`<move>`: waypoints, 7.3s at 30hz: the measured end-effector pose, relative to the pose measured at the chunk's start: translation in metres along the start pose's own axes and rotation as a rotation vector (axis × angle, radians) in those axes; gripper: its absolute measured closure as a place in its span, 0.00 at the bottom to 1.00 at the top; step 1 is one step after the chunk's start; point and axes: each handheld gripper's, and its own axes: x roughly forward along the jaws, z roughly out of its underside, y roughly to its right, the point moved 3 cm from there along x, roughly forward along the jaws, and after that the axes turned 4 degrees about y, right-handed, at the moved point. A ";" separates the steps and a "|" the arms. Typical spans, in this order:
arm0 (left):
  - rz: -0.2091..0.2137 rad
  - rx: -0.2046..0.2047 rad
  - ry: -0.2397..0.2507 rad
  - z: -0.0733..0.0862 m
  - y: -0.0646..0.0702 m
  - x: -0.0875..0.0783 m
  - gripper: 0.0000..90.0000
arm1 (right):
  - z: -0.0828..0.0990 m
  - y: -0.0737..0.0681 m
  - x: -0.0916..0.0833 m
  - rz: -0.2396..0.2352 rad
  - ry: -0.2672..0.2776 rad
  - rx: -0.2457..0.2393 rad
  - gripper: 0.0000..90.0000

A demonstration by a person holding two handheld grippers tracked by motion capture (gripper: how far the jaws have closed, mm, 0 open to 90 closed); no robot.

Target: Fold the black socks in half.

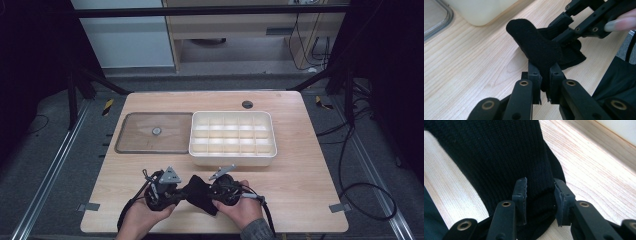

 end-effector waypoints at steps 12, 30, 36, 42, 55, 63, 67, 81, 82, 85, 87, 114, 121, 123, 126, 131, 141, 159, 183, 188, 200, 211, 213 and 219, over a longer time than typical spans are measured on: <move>0.002 0.005 0.019 0.000 0.000 -0.004 0.93 | -0.003 -0.005 0.004 -0.007 0.005 -0.005 0.75; 0.071 0.109 0.004 -0.003 0.028 0.002 0.93 | -0.006 -0.004 0.009 -0.022 0.038 0.005 0.74; 0.059 0.134 -0.004 -0.002 0.037 0.011 0.93 | -0.002 -0.001 0.008 -0.041 0.091 -0.010 0.69; 0.059 0.132 -0.025 -0.004 0.037 0.020 0.93 | 0.001 0.001 -0.010 -0.019 0.116 -0.037 0.58; 0.080 0.133 -0.049 -0.009 0.043 0.036 0.92 | 0.018 0.022 -0.038 0.032 0.097 -0.021 0.54; 0.098 0.148 -0.084 -0.012 0.047 0.051 0.92 | 0.026 0.028 -0.038 0.045 0.078 -0.004 0.54; 0.113 0.145 -0.095 -0.012 0.049 0.056 0.92 | 0.029 0.030 -0.037 0.044 0.070 -0.001 0.54; 0.140 0.118 -0.101 -0.010 0.052 0.067 0.92 | 0.034 0.035 -0.044 0.067 0.072 0.006 0.53; 0.139 0.116 -0.101 -0.010 0.052 0.068 0.92 | 0.034 0.035 -0.044 0.071 0.072 0.011 0.53; 0.138 0.108 -0.101 -0.010 0.052 0.068 0.92 | 0.035 0.036 -0.044 0.069 0.073 0.011 0.53; 0.144 0.104 -0.099 -0.010 0.051 0.069 0.92 | 0.035 0.036 -0.044 0.069 0.071 0.012 0.53; 0.146 0.081 -0.105 -0.009 0.052 0.076 0.93 | 0.039 0.038 -0.045 0.067 0.077 0.024 0.53; 0.131 0.085 -0.101 -0.010 0.052 0.072 0.89 | 0.039 0.039 -0.048 0.073 0.080 0.035 0.52; 0.127 0.091 -0.098 -0.011 0.053 0.070 0.88 | 0.038 0.038 -0.050 0.073 0.085 0.038 0.51; 0.117 0.093 -0.089 -0.013 0.052 0.067 0.85 | 0.038 0.038 -0.052 0.073 0.088 0.040 0.51; 0.110 0.095 -0.068 -0.016 0.051 0.064 0.77 | 0.038 0.038 -0.051 0.066 0.087 0.043 0.50; 0.091 0.090 -0.033 -0.021 0.052 0.055 0.62 | 0.038 0.039 -0.053 0.068 0.097 0.050 0.49; 0.080 0.056 0.059 -0.029 0.052 0.026 0.22 | 0.035 0.041 -0.063 0.059 0.130 0.087 0.40; -0.386 -0.224 0.097 0.078 -0.093 -0.018 0.06 | -0.005 0.011 -0.047 0.027 0.106 0.068 0.29; -0.397 -0.247 0.071 0.093 -0.108 -0.012 0.06 | -0.009 0.009 -0.042 0.062 0.085 0.066 0.33; -0.379 -0.267 0.056 0.102 -0.116 -0.003 0.03 | -0.017 0.011 -0.033 0.010 0.080 0.118 0.38; -0.385 -0.262 0.095 0.106 -0.116 -0.002 0.00 | -0.016 0.007 -0.022 0.016 0.058 0.122 0.36; -0.388 -0.261 0.098 0.106 -0.116 -0.002 0.00 | -0.015 0.005 -0.019 0.014 0.049 0.119 0.36; -0.393 -0.258 0.105 0.106 -0.116 -0.002 0.00 | -0.014 0.003 -0.012 0.015 0.027 0.117 0.35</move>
